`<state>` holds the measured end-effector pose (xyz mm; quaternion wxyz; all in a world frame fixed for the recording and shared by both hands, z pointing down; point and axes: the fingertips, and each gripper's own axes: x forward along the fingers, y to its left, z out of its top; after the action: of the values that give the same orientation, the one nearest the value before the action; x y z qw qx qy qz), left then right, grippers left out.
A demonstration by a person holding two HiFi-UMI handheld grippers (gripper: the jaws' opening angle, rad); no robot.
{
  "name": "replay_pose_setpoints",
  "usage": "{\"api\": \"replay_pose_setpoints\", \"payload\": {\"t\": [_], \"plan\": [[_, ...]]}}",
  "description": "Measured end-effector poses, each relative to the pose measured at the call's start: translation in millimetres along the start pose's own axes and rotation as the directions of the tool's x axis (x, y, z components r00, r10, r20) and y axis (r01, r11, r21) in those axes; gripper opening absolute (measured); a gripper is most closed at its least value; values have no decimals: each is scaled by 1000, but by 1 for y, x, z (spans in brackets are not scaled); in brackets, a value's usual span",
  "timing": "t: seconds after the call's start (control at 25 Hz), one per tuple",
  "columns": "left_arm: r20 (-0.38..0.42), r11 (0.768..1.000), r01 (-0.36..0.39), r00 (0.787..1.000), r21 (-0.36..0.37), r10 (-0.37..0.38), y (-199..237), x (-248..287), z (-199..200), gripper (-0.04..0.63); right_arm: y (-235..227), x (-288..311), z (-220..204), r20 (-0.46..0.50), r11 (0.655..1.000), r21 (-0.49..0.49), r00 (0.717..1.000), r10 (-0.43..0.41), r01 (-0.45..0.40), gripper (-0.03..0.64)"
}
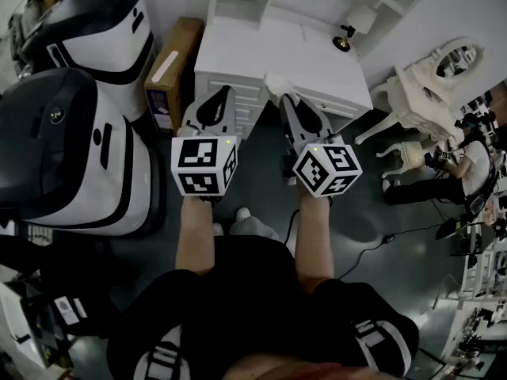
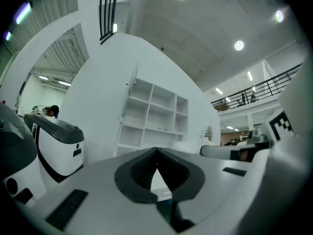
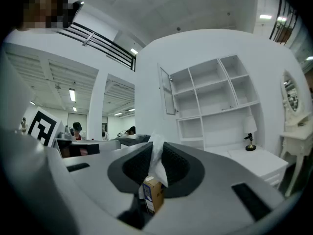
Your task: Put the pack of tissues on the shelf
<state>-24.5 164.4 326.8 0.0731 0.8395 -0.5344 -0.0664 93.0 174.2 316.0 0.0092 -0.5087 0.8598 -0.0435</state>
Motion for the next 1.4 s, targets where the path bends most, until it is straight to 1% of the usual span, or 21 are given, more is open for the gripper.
{"api": "replay_pose_setpoints", "payload": {"t": [0.2, 0.44, 0.64, 0.76, 0.84, 0.92, 1.0, 1.08, 1.16, 1.28, 1.4], "plan": [[-9, 999, 20, 1000, 25, -19, -6, 4, 0, 11, -3, 3, -1, 14, 1000, 18, 1000, -14, 13, 64], [-12, 999, 3, 1000, 35, -3, 5, 3, 2, 11, 0, 13, -3, 14, 999, 40, 1000, -17, 17, 64], [-1, 1000, -11, 1000, 11, 11, 27, 2, 4, 11, 11, 25, -5, -1, 1000, 11, 1000, -15, 15, 64], [-40, 1000, 5, 999, 10, -5, 31, 5, -3, 11, 14, 23, -6, -11, 1000, -13, 1000, -22, 22, 64], [-58, 1000, 27, 998, 9, -26, 27, 11, -6, 9, 5, 20, -6, -16, 999, -16, 999, -49, 48, 66], [-62, 999, 38, 997, -7, -38, 25, 17, -9, 11, -6, 16, -9, -25, 997, -3, 996, -80, 80, 65], [-82, 999, 45, 996, -22, -47, 21, 26, -17, 11, -17, 15, -14, -41, 995, 9, 994, -97, 97, 66], [-107, 998, 64, 992, -12, -65, 17, 41, -23, 11, -31, 19, -16, -46, 994, 13, 993, -111, 111, 66], [-113, 997, 75, 991, 5, -74, 14, 53, -24, 11, -43, 24, -19, -45, 992, 25, 991, -123, 125, 66], [-119, 998, 58, 991, -3, -58, 20, 56, -32, 11, -50, 36, -27, -55, 992, 51, 992, -114, 117, 66], [-175, 1000, 26, 984, 9, -24, 33, 64, -48, 11, -51, 60, -35, -65, 993, 79, 995, -81, 86, 66]]}}
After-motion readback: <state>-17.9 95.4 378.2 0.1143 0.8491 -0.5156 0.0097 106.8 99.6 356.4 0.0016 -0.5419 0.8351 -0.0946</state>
